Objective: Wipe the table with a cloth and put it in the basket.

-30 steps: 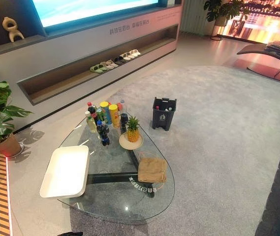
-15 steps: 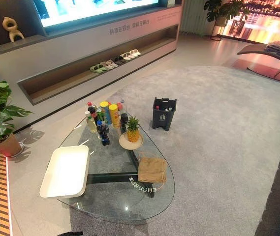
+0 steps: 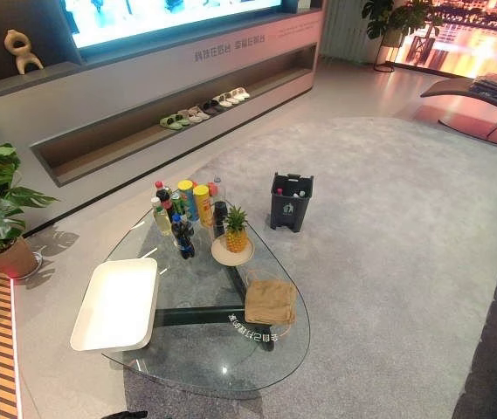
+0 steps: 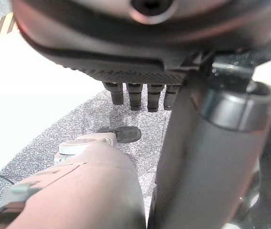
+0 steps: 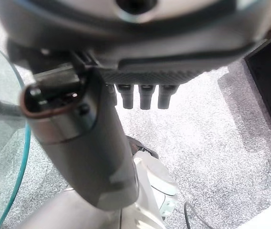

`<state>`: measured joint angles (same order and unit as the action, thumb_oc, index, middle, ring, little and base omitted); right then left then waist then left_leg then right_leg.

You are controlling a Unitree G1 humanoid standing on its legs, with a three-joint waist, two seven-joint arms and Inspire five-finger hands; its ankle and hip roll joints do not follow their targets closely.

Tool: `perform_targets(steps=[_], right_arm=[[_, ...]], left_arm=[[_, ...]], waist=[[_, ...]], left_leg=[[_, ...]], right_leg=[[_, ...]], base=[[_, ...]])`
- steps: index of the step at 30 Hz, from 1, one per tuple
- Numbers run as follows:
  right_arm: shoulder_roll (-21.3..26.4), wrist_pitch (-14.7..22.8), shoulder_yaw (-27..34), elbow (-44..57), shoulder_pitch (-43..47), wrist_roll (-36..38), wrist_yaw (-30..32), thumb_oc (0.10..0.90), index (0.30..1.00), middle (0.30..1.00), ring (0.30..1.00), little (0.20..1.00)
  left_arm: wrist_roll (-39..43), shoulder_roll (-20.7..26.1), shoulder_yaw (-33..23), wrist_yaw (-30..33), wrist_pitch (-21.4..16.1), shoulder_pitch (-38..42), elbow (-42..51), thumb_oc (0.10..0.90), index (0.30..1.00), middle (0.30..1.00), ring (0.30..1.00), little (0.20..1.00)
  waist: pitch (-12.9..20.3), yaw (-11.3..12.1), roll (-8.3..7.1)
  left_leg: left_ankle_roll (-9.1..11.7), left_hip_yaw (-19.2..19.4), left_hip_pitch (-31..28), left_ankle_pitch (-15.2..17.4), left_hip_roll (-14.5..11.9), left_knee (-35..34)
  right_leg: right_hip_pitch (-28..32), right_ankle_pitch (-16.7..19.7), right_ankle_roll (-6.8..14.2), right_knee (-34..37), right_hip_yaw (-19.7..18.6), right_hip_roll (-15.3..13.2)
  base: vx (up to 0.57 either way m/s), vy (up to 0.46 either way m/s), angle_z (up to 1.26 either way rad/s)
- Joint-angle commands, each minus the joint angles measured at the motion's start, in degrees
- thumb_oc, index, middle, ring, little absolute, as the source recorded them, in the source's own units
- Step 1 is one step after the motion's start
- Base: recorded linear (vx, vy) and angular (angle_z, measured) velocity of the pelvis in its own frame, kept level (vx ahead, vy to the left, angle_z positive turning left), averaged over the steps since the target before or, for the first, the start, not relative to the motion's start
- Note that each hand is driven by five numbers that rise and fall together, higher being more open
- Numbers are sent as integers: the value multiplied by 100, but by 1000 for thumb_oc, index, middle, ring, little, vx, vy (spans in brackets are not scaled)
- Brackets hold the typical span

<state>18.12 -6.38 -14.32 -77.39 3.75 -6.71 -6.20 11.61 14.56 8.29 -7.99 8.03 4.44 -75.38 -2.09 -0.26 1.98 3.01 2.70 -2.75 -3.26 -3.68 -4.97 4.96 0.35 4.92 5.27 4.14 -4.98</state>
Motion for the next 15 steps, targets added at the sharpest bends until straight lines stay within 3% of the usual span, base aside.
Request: perform_targets(steps=[1, 7, 13, 15], right_arm=[[46, -52, -129, -182, 314, -75, -131, 800, 900, 900, 900, 900], [110, -103, -207, -141, 349, -143, -166, 800, 900, 900, 900, 900], [221, -263, -415, -8, 1062, 340, -14, 800, 900, 900, 900, 900], [237, -300, -443, 0, 1169, 376, -19, 800, 900, 900, 900, 900]], left_arm=[[-149, 113, 125, 85, -1, 111, -345, 800, 900, 900, 900, 900], [42, 141, 136, 148, -6, 163, -273, 800, 900, 900, 900, 900], [881, 189, 276, 136, -342, 993, -22, 800, 900, 900, 900, 900], [1002, 212, 261, 132, -427, 1104, 5, 800, 900, 900, 900, 900]], waist=[[-238, 16, -160], [-416, -1, -136], [-1297, -91, -58], [-1433, -97, -55]], left_leg=[[-8, -202, -85, 384, 200, -3], [6, -170, 171, 265, 190, -3], [-75, -232, 1100, -50, 240, -3], [-79, -233, 1235, -80, 239, -3]], right_leg=[[-178, 128, 80, -27, -52, -4], [-435, 245, 102, -27, -80, -19], [-1430, 577, 10, -27, -340, 79], [-1564, 609, 3, -27, -332, 84]], base=[[40, 6, 0], [-11, 5, 0], [-248, 12, 0], [-141, 1, 4]])
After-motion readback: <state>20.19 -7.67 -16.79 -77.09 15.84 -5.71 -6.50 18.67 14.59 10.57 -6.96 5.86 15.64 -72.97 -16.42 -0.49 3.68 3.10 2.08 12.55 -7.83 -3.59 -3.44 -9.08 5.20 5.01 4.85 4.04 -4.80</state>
